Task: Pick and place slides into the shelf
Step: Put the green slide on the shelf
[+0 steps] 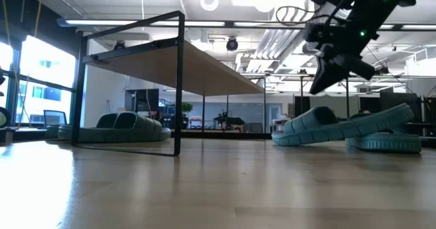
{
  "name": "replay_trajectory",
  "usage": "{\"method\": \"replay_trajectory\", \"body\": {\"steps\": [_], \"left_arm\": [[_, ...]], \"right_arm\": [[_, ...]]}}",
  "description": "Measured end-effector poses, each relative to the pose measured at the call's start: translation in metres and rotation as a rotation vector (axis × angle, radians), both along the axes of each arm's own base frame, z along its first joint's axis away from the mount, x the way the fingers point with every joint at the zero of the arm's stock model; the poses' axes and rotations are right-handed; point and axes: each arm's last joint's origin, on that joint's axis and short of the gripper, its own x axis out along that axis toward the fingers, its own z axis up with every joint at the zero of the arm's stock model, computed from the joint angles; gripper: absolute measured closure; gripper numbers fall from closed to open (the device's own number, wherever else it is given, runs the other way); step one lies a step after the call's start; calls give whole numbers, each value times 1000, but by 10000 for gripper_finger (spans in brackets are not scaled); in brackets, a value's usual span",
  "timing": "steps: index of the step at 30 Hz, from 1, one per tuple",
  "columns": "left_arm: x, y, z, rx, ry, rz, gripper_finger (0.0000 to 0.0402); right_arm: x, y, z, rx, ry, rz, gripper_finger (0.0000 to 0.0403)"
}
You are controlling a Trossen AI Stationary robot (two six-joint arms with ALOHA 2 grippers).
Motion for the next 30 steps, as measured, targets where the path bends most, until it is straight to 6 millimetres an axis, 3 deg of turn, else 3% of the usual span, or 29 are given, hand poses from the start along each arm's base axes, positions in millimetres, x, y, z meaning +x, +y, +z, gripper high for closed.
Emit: {"method": "replay_trajectory", "body": {"steps": [12, 18, 23, 30], "left_arm": [[0, 0, 0, -3, 0, 1, 401], [0, 0, 0, -2, 0, 0, 401], [0, 0, 0, -1, 0, 5, 401], [0, 0, 0, 1, 2, 11, 401]], "right_arm": [[-6, 16, 23, 73, 177, 180, 388], [-5, 21, 19, 86, 174, 233, 294], [-5, 19, 8, -11, 197, 298, 214], [-11, 16, -12, -105, 242, 288, 193]]}}
